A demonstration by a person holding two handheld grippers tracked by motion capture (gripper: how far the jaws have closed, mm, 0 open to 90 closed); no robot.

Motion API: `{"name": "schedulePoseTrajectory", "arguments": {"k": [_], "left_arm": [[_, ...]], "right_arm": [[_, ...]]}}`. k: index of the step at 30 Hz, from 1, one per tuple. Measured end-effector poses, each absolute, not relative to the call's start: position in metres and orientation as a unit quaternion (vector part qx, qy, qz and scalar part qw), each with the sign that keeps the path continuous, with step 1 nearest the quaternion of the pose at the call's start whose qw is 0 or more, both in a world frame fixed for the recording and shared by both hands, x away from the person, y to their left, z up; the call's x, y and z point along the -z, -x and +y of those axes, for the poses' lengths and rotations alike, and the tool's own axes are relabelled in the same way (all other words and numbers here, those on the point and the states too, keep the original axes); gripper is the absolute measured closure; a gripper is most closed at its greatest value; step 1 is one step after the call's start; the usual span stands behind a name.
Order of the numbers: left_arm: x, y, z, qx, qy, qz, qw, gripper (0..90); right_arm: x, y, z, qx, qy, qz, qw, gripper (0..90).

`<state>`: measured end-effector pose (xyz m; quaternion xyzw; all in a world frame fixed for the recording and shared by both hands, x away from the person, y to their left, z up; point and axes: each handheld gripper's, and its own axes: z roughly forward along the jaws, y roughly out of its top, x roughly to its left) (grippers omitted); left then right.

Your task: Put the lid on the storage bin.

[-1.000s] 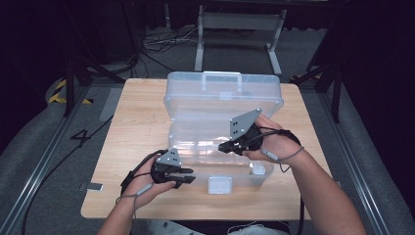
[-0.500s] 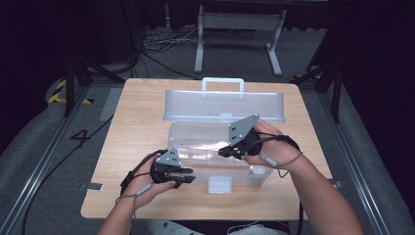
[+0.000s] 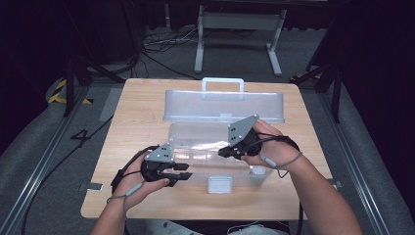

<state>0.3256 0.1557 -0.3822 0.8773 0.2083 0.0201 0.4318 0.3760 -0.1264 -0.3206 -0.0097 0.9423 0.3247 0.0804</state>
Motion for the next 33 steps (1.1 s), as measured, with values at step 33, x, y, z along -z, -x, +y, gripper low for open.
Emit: {"name": "schedulePoseTrajectory", "arguments": {"k": [33], "left_arm": [[0.315, -0.350, 0.194, -0.131, -0.762, 0.335, 0.539, 89.9]], "right_arm": [[0.321, -0.375, -0.127, -0.325, 0.008, 0.942, 0.082, 88.8]]}}
